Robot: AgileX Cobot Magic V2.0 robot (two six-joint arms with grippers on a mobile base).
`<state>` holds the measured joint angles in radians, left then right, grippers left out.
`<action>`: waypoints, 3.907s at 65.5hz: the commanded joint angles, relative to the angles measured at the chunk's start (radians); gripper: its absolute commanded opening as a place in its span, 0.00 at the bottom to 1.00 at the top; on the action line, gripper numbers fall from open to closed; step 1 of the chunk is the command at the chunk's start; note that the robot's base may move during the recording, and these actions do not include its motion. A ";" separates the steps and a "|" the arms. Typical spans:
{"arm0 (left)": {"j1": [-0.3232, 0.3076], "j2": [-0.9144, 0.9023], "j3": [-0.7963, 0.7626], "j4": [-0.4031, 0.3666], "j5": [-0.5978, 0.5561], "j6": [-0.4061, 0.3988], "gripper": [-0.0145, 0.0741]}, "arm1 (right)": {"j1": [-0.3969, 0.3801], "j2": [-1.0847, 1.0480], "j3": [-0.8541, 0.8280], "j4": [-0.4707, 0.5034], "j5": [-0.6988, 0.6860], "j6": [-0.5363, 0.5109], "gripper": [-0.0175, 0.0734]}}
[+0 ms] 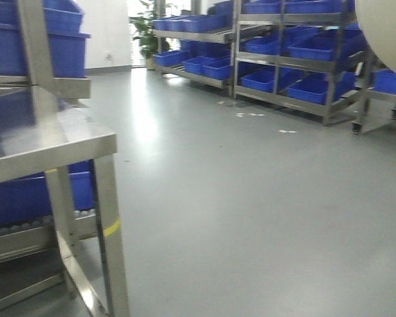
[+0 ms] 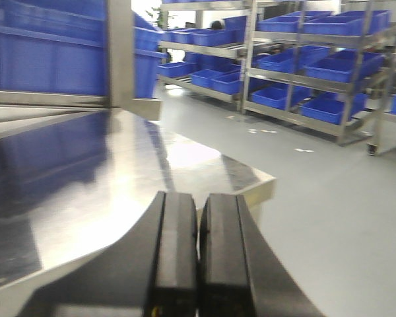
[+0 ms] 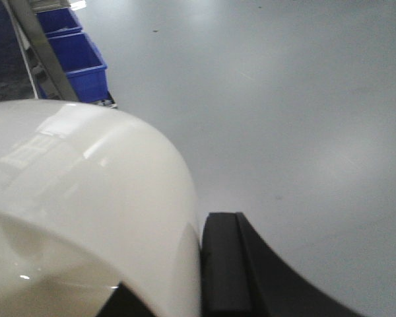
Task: Move white bin to right shelf second layer
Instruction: 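Drive forward past the blue crate carts holding the bin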
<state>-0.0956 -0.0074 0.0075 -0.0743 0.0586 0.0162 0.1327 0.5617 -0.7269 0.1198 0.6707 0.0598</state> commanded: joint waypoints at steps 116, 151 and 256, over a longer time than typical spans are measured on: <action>-0.006 -0.003 0.037 -0.009 -0.086 -0.010 0.26 | -0.006 0.008 -0.029 0.008 -0.091 -0.004 0.25; -0.006 -0.003 0.037 -0.009 -0.086 -0.010 0.26 | -0.006 0.008 -0.029 0.008 -0.091 -0.004 0.25; -0.006 -0.003 0.037 -0.009 -0.086 -0.010 0.26 | -0.006 0.008 -0.029 0.008 -0.091 -0.004 0.25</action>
<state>-0.0956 -0.0074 0.0075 -0.0743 0.0586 0.0162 0.1313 0.5617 -0.7269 0.1198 0.6707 0.0598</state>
